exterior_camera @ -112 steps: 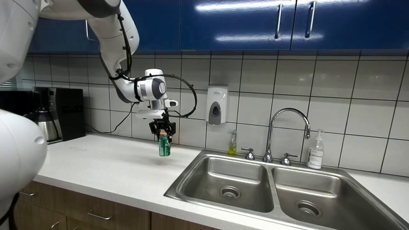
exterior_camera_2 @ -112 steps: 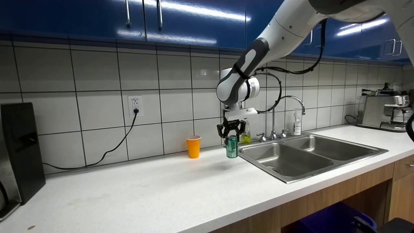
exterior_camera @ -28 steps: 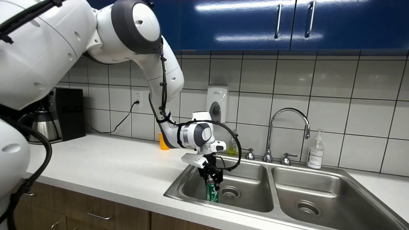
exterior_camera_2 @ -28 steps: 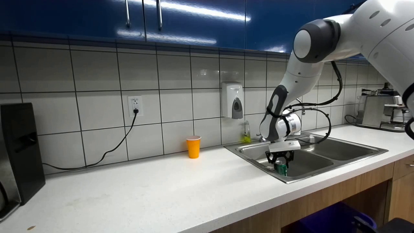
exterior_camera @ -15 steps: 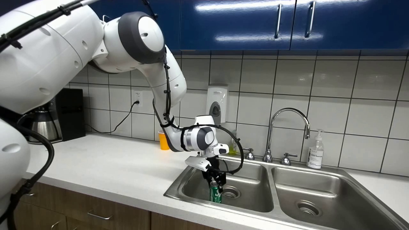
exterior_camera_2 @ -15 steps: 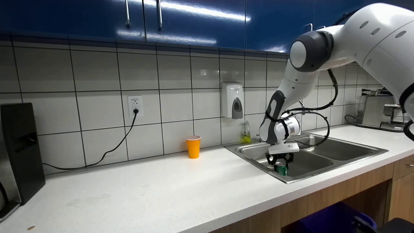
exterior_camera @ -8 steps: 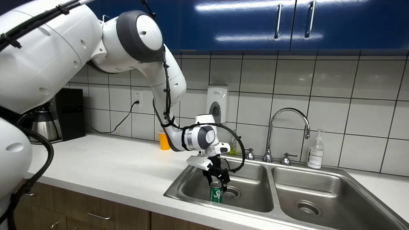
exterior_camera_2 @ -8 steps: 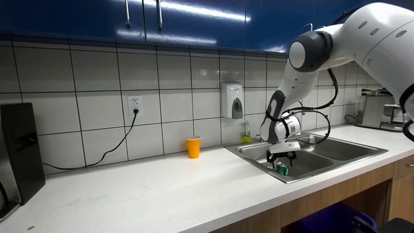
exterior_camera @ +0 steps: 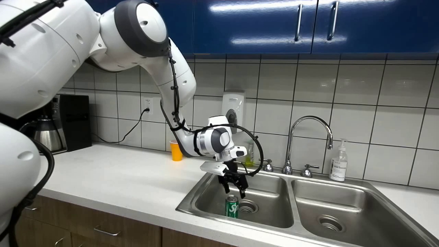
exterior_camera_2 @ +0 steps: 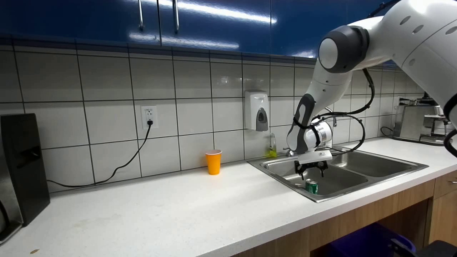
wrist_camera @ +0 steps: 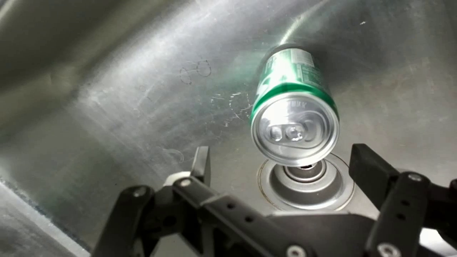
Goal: Put the green can in the sink on the left.
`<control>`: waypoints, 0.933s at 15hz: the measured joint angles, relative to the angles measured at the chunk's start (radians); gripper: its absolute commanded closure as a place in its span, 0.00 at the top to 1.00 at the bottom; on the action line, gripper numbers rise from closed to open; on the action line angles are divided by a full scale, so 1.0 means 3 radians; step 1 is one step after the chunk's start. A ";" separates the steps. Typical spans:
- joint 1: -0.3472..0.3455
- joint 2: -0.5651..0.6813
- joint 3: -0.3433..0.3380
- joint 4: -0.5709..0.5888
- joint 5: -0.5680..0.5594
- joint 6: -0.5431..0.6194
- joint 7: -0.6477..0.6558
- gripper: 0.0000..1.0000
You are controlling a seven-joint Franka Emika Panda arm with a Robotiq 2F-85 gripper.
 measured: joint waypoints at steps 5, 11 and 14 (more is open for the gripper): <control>0.0060 -0.0312 -0.0015 -0.0239 -0.0073 -0.0021 0.0000 1.00; 0.0117 -0.0910 0.0035 -0.0594 -0.0247 -0.0480 -0.0094 1.00; 0.0102 -0.1298 0.0129 -0.0760 -0.0288 -0.1026 -0.0283 1.00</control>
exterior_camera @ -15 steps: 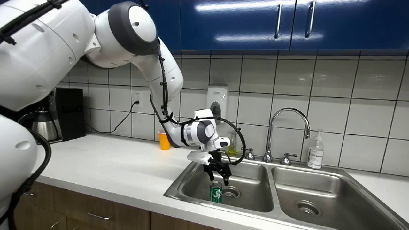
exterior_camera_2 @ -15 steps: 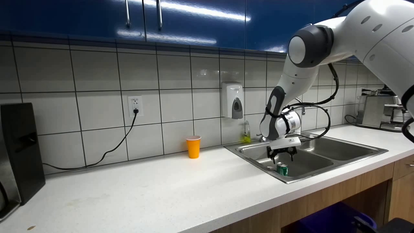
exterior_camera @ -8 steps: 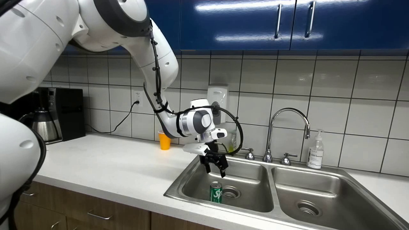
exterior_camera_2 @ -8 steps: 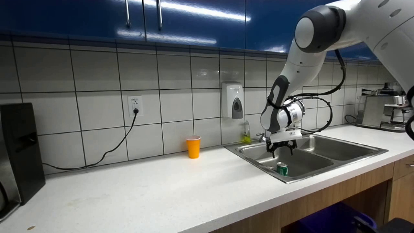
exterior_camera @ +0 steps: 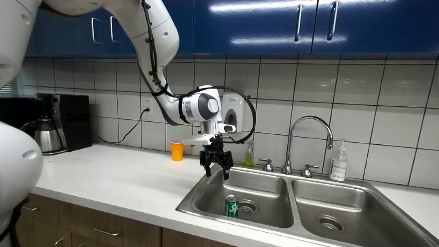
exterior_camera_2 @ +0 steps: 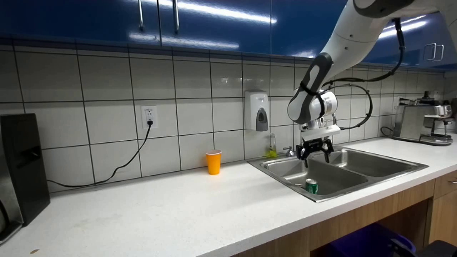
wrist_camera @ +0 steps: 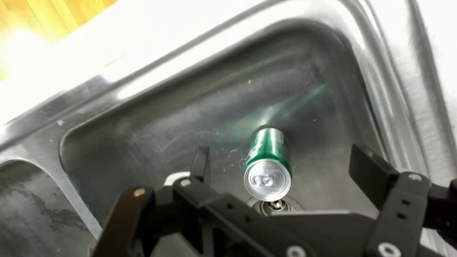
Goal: Put the green can in the sink on the left.
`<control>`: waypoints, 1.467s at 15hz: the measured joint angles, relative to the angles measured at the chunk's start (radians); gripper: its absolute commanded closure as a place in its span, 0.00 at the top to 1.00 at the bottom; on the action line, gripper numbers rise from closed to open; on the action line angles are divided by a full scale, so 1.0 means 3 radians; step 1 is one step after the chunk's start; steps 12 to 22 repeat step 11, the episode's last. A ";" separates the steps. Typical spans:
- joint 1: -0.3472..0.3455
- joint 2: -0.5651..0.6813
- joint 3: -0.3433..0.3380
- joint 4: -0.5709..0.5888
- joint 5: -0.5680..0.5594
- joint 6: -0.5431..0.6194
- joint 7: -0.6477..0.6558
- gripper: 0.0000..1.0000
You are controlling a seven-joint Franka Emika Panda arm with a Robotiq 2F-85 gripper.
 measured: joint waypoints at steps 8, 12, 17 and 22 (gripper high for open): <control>-0.0180 -0.0897 0.0260 -0.0393 -0.0013 -0.1020 -0.0274 1.00; -0.0216 -0.1087 0.0288 -0.0504 -0.0013 -0.1066 -0.0289 1.00; -0.0216 -0.1087 0.0288 -0.0504 -0.0013 -0.1066 -0.0289 1.00; -0.0216 -0.1087 0.0288 -0.0504 -0.0013 -0.1066 -0.0289 1.00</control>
